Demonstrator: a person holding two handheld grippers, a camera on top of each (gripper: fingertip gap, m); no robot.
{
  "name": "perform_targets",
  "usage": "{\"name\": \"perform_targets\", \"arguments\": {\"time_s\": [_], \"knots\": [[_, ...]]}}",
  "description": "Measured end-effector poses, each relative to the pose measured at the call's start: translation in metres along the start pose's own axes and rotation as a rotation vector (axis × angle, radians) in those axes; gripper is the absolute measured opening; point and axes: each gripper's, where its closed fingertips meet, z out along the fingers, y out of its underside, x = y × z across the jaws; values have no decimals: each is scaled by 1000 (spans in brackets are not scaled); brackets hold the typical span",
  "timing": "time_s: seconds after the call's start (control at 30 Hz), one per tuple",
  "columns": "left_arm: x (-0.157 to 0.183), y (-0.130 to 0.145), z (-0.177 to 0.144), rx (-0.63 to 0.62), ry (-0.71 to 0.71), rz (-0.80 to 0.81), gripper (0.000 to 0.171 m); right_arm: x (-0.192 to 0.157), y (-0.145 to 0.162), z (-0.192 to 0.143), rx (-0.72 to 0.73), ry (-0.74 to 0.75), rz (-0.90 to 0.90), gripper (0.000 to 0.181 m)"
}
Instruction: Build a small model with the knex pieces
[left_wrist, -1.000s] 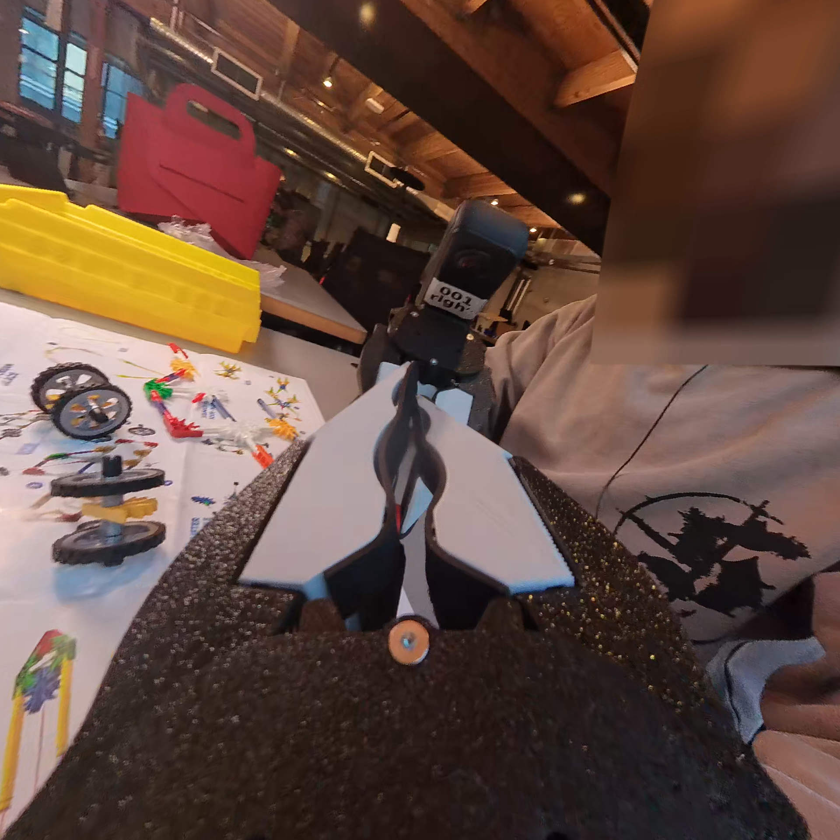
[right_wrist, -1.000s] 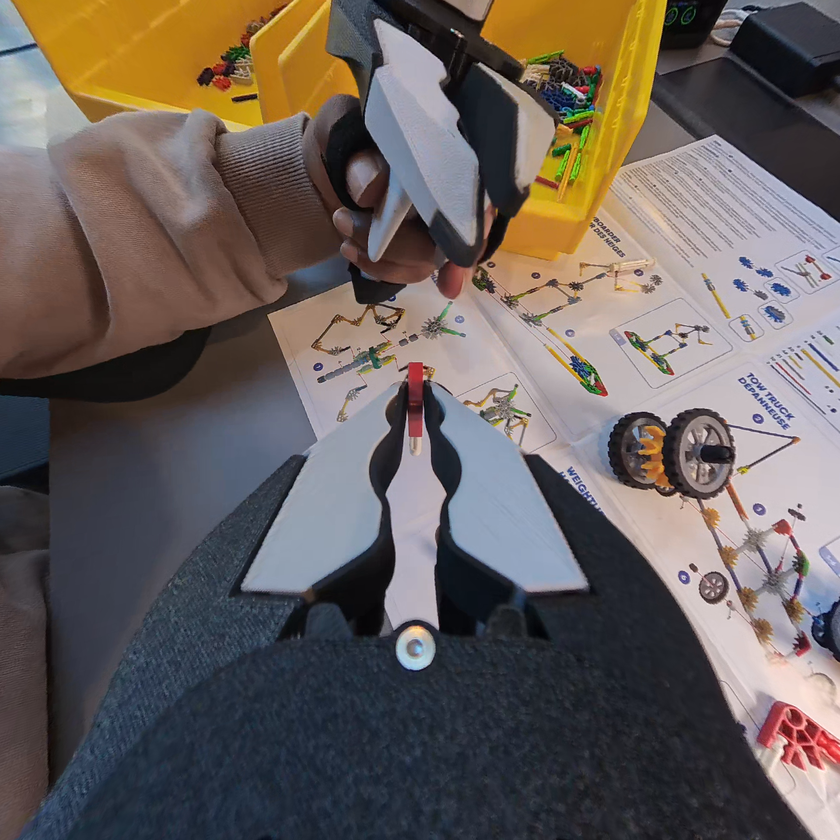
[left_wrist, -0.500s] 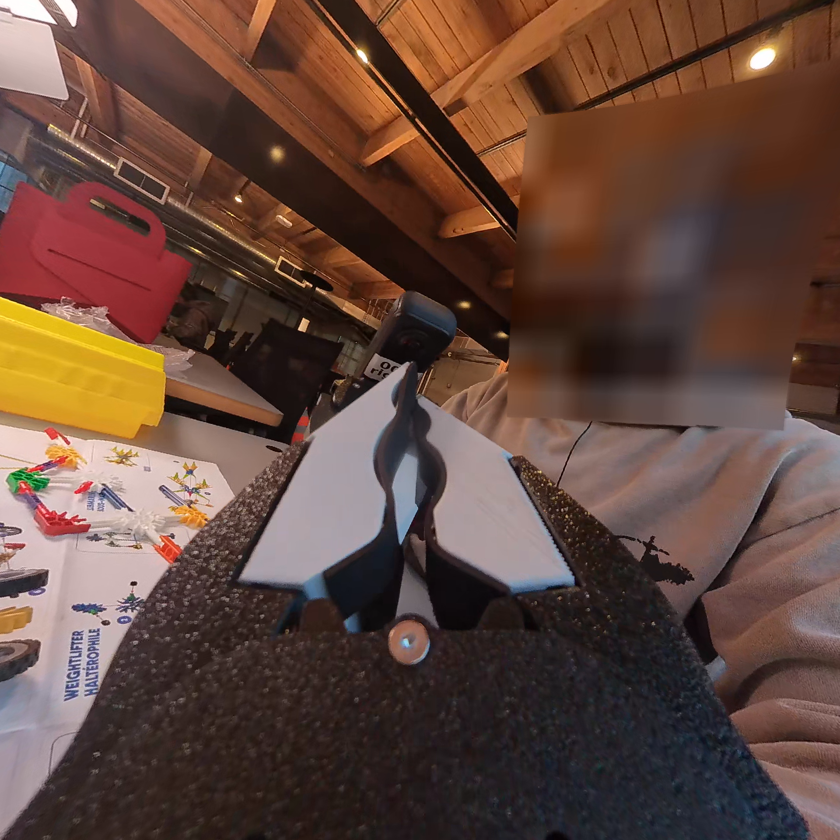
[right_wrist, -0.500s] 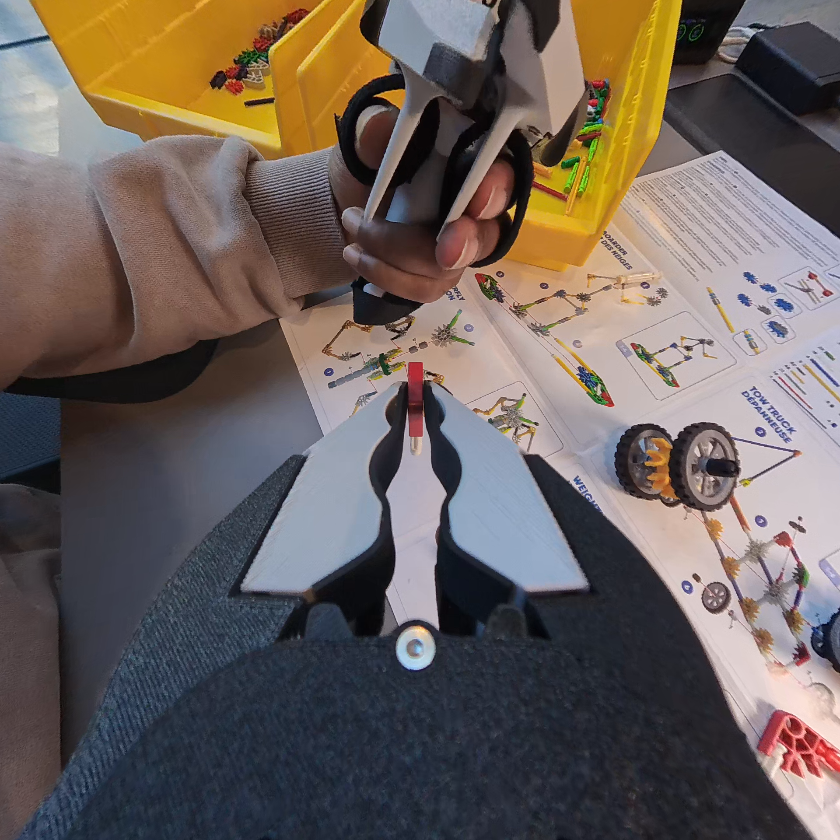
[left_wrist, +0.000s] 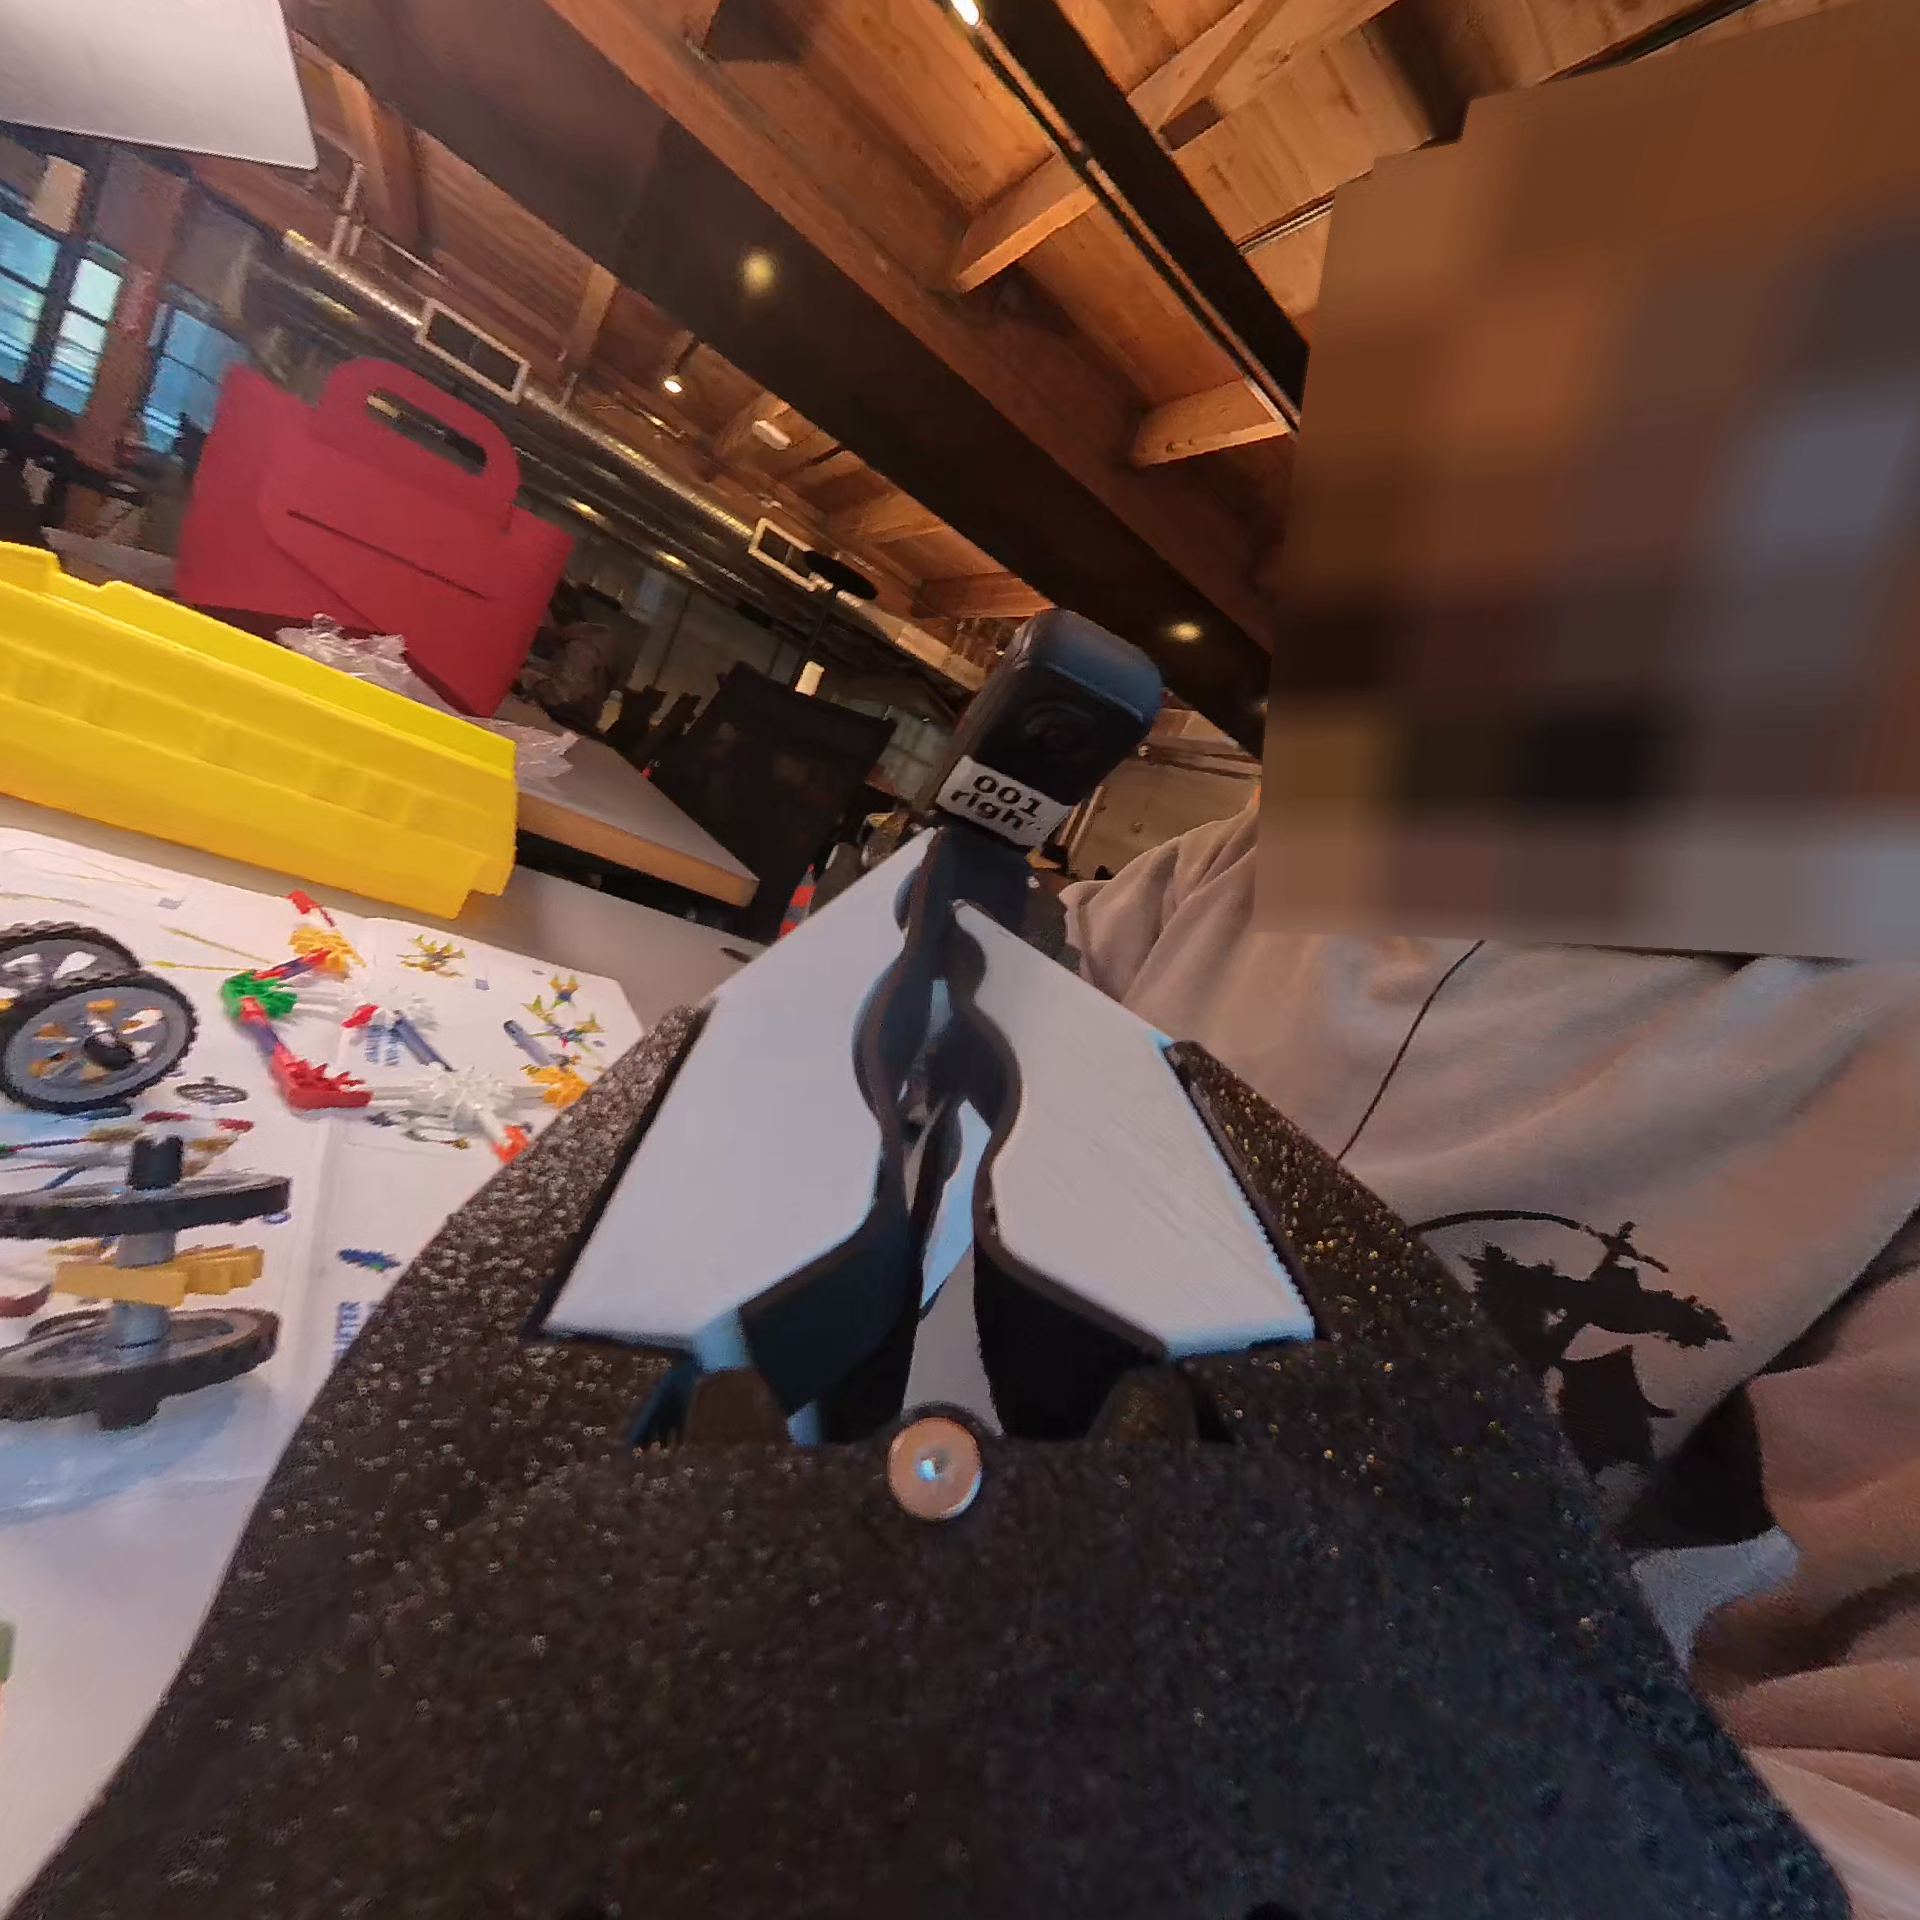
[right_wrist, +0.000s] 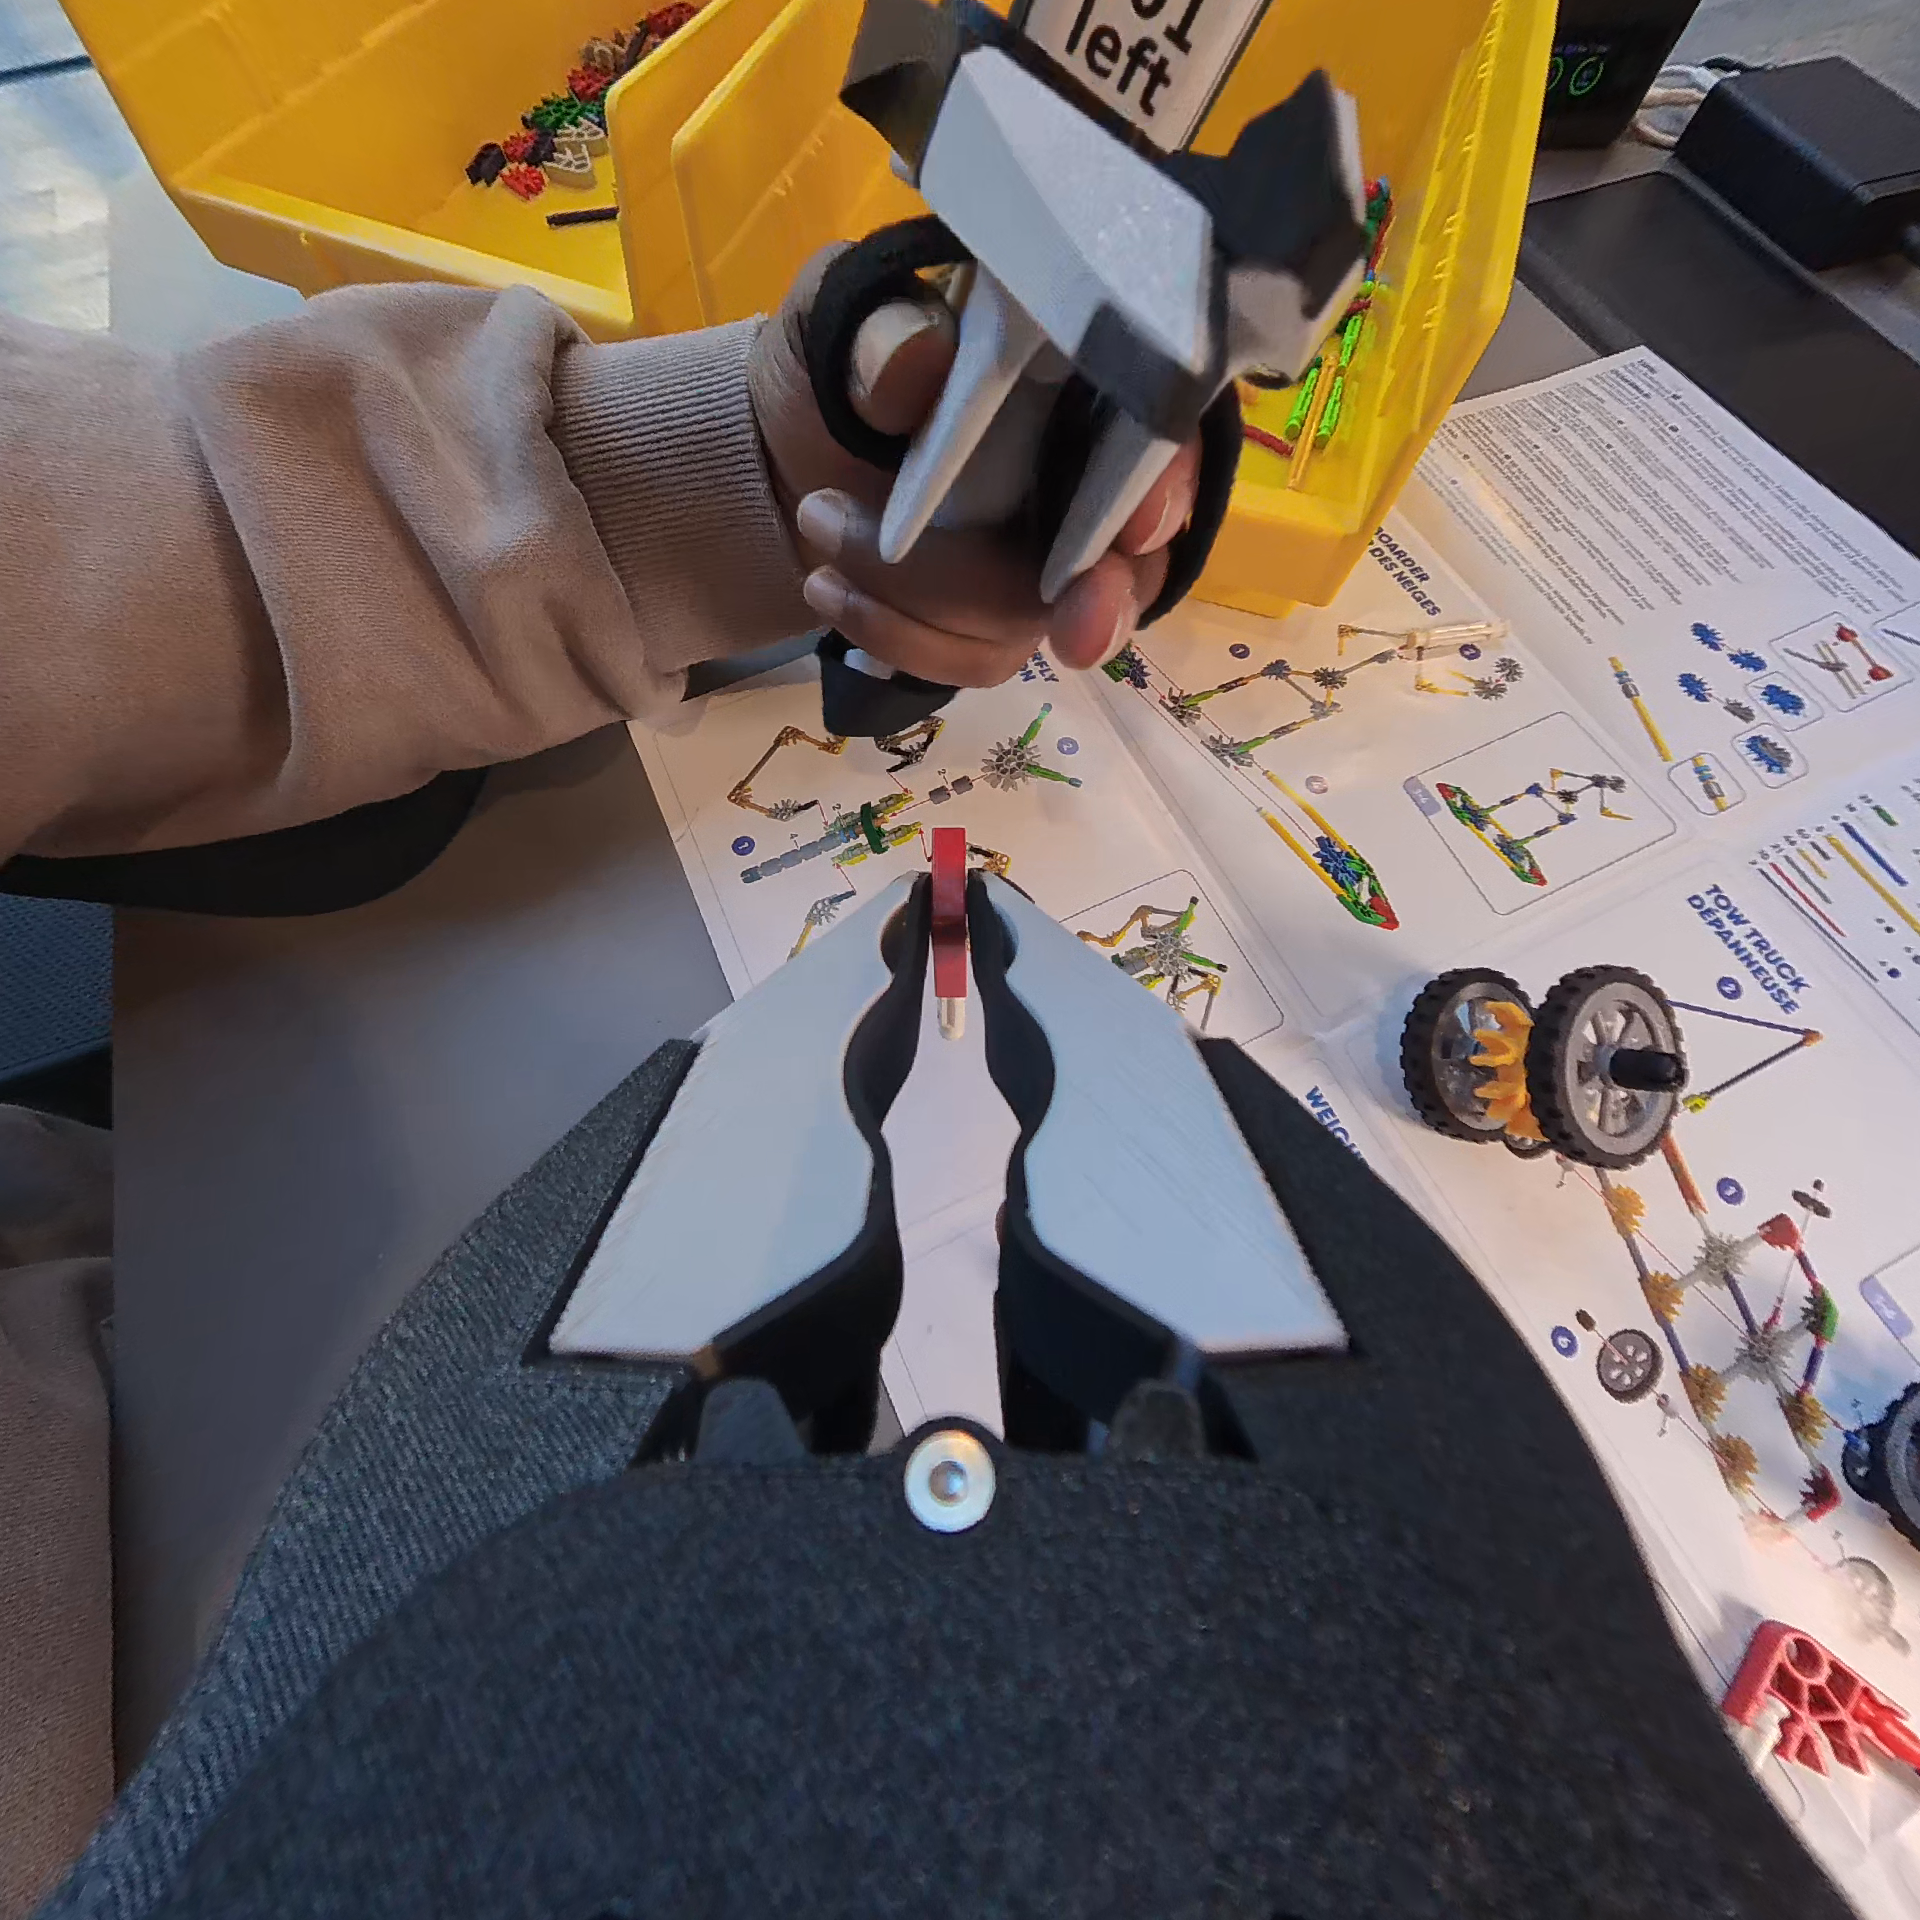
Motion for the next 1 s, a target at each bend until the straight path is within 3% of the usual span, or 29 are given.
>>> {"name": "perform_targets", "arguments": {"time_s": [0.23, 0.33, 0.37, 0.4, 0.43, 0.7, 1.0], "knots": [[-44, -1, -17, -59, -369, 164, 0, 3, 2, -2, 1, 7, 4, 4], [-46, -4, -19, -50, -400, 189, 0, 4, 2, -1, 1, 6, 5, 4], [-44, -10, -18, -17, -395, 199, 68, 4, 2, -1, 2, 5, 4, 4], [-53, -12, -20, -13, -456, 149, 117, 4, 2, -1, 2, 4, 4, 4], [-57, -6, -20, -62, -471, 118, 121, 4, 2, -1, 3, 4, 4, 4], [-52, -5, -15, -41, -422, 105, 114, 4, 1, -2, 6, 5, 0, 4], [-64, 6, -21, -124, -518, 147, 105, 4, 2, -2, 3, 8, -2, 4]]}}
